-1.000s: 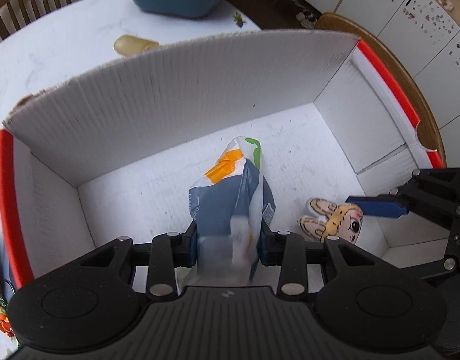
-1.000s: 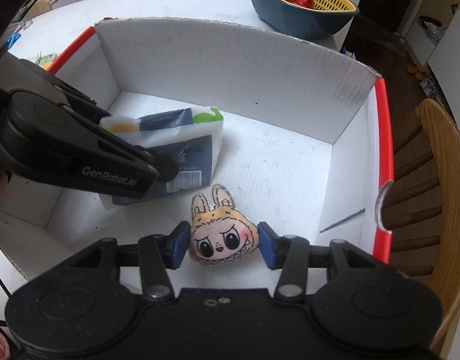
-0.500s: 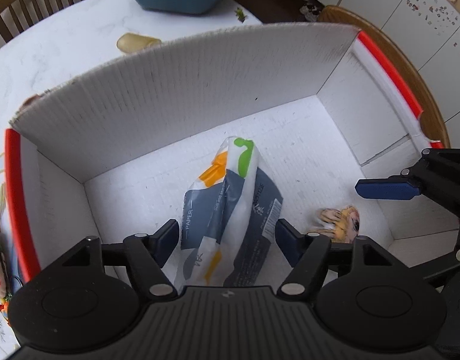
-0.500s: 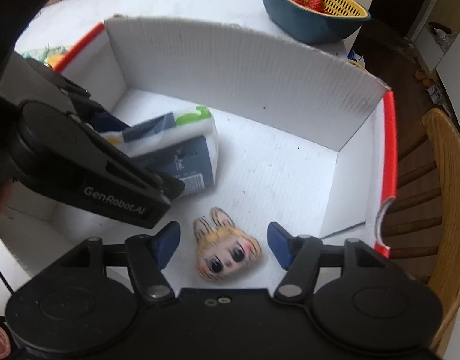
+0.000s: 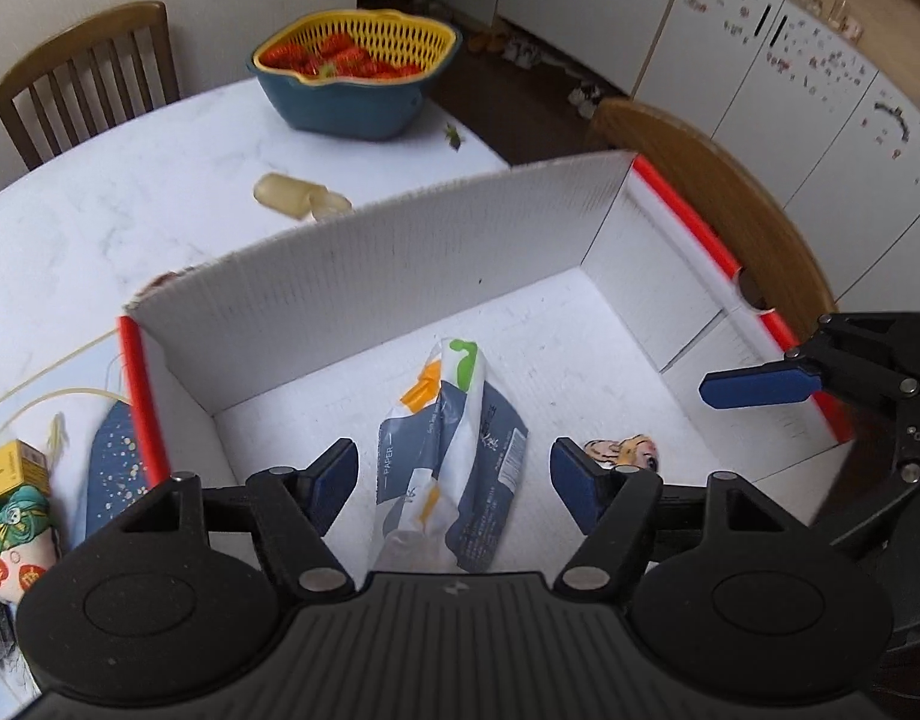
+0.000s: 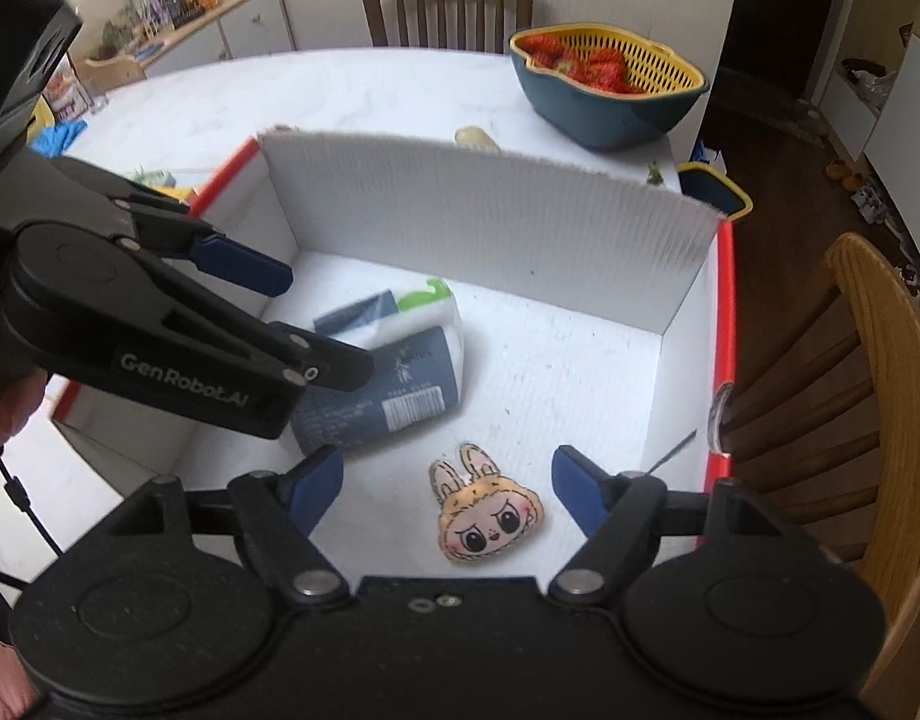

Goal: Organize objects
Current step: 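Withdraw both tools from the box back toward the placemat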

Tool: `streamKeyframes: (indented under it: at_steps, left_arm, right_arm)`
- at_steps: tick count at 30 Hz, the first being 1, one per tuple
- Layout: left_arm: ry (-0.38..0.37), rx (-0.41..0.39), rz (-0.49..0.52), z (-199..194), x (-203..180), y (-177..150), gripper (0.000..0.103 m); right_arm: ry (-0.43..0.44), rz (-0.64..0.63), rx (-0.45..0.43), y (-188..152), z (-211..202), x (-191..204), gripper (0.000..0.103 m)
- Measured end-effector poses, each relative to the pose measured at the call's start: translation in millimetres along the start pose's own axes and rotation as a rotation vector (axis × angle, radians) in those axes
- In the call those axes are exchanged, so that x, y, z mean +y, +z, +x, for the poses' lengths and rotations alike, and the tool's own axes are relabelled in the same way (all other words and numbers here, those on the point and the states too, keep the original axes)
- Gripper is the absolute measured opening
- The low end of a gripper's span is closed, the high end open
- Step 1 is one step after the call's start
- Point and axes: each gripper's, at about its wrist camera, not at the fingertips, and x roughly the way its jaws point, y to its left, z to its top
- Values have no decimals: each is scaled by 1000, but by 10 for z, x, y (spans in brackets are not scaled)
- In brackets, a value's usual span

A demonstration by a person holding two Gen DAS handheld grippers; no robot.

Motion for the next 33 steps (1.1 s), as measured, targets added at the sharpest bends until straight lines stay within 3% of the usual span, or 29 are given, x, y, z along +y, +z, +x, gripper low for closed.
streamKeyframes:
  at_steps: [11,14,20,33]
  left_arm:
    - [-51,-138,0,-635,117,-147,70]
    - [-54,-171,6,-795,165,-200,79]
    - [-49,-223,26,-1082,311,-349,80]
    - [-6,-326,-42,-1649,995,-717,88]
  right_arm:
    - [18,70,-120,-15,-394,181,85]
    - [16,81,-155,-24,-481,295,90]
    - [3,107,-201,-38,-599,540,93]
    - [-5,197,-297,38,-726,1144,96]
